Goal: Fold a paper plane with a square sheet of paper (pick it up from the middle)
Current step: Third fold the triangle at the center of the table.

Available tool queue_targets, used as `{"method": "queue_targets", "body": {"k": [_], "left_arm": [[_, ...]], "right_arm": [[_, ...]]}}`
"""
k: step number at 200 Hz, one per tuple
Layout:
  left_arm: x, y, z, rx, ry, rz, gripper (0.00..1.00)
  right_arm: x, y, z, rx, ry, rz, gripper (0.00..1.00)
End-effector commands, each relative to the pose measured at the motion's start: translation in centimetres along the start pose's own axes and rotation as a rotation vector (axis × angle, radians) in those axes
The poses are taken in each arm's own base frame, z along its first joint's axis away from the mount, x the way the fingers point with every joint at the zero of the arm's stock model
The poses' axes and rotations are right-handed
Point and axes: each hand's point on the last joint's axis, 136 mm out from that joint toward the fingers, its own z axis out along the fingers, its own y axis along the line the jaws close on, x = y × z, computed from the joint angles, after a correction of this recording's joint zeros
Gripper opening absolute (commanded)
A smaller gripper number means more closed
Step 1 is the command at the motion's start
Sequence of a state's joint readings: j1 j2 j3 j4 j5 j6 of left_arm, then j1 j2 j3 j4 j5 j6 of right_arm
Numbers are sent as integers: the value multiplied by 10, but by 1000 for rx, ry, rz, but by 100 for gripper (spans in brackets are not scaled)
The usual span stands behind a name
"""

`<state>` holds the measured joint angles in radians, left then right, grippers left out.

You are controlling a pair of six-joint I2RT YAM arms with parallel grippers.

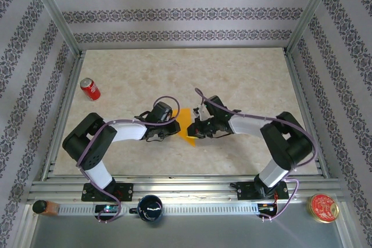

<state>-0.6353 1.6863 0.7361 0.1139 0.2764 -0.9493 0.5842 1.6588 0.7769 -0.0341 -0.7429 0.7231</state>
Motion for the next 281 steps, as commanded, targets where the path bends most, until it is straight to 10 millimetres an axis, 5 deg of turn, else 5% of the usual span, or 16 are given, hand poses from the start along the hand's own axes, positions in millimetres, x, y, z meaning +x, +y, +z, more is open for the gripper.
{"method": "queue_targets", "body": {"k": [1,49,88,123,205,255,281], "left_arm": [[12,26,0,-102,5,-37,14],[1,8,-16,-89,-22,51,18],[4,-29,-22,12,1,131,16],[12,-38,-7,60,52,132,12],[0,29,-8,-66,11,32,13],[-22,43,-29,-80,-51,19,17],[-32,29,-43,-49,-70,21,18]], "right_arm": [[-3,-14,11,27,28,25,6],[18,-63,18,150,56,81,5],[23,-69,18,164,60,84,4],[21,-70,17,168,58,89,4],[35,-89,15,212,81,108,2],[38,-92,13,214,86,111,1],[27,-64,9,120,56,89,3]]}}
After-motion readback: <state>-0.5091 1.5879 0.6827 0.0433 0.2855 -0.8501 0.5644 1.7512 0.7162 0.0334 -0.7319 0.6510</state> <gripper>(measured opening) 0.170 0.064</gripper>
